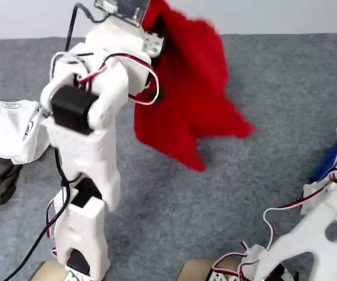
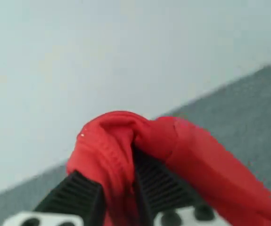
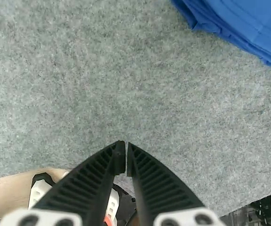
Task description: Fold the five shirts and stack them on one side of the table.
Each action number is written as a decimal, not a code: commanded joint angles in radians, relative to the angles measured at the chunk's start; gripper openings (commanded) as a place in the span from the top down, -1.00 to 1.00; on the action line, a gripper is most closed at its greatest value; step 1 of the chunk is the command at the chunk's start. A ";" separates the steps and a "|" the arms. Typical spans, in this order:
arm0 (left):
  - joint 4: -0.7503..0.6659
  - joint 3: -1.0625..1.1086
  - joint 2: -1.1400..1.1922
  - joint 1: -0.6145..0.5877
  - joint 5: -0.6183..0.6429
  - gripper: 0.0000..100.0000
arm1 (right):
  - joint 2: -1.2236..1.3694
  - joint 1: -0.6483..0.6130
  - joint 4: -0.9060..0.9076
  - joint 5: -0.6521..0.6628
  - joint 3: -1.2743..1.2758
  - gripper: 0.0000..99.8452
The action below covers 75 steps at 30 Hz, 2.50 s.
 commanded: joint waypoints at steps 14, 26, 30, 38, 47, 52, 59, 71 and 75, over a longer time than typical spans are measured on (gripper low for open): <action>0.026 0.723 0.152 -0.465 -0.342 0.81 | -0.035 -0.189 0.041 -0.008 -0.012 0.97; 0.026 0.823 0.184 -0.772 -0.554 0.66 | -0.022 -0.622 -0.002 -0.072 -0.014 0.97; 0.028 0.799 0.160 -0.809 -0.574 0.66 | -0.022 -0.679 -0.018 -0.075 -0.012 0.97; 0.028 0.745 -0.026 -0.724 -0.574 0.66 | -0.022 -0.676 0.002 -0.107 -0.009 0.97; 0.028 0.840 -0.132 -0.483 -0.568 0.66 | -0.028 -0.674 0.038 -0.107 -0.008 0.97; 0.012 1.099 -0.130 -0.328 -0.571 0.66 | -0.030 -0.674 0.038 -0.109 -0.008 0.97; -0.147 1.279 -0.130 -0.262 -0.575 0.62 | -0.024 -0.674 0.038 -0.109 -0.006 0.97; -0.272 1.310 0.011 -0.290 -0.574 0.57 | -0.031 -0.674 0.042 -0.110 -0.006 0.97; -0.305 1.310 0.017 -0.288 -0.571 0.61 | -0.031 -0.674 0.042 -0.144 -0.006 0.98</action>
